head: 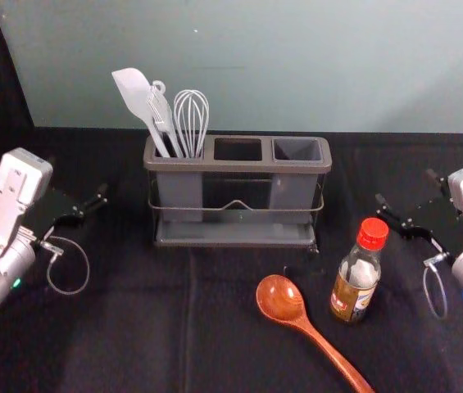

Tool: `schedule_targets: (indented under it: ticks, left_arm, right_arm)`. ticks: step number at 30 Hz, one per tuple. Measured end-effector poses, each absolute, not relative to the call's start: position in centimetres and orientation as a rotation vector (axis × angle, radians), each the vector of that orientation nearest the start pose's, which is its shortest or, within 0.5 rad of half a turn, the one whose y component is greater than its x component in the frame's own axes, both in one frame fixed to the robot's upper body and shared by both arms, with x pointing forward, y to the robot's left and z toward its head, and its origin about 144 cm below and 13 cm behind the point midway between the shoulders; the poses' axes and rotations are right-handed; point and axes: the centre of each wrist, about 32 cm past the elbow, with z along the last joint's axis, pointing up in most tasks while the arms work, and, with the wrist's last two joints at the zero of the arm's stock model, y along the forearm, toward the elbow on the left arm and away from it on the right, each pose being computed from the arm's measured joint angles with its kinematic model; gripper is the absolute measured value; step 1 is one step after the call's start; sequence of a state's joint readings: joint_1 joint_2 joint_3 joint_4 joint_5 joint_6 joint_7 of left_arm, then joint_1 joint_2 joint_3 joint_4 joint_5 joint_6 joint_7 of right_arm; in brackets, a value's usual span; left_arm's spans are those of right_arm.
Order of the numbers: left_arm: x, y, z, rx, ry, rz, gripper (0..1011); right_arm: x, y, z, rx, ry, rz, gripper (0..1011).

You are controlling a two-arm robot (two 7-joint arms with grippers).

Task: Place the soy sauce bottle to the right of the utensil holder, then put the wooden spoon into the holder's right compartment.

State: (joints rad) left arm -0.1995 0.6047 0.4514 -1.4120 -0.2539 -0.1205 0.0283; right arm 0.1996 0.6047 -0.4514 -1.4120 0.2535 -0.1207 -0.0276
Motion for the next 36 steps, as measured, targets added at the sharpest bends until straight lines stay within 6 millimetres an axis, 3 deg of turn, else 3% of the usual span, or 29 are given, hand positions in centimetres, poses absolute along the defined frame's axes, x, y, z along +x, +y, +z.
schedule_targets:
  ticks: [36]
  left_arm:
    - [48.86, 30.97, 113.98, 0.304, -0.285, 1.248, 1005]
  right_arm:
    - [48.8, -30.98, 114.03, -0.303, -0.286, -1.249, 1003]
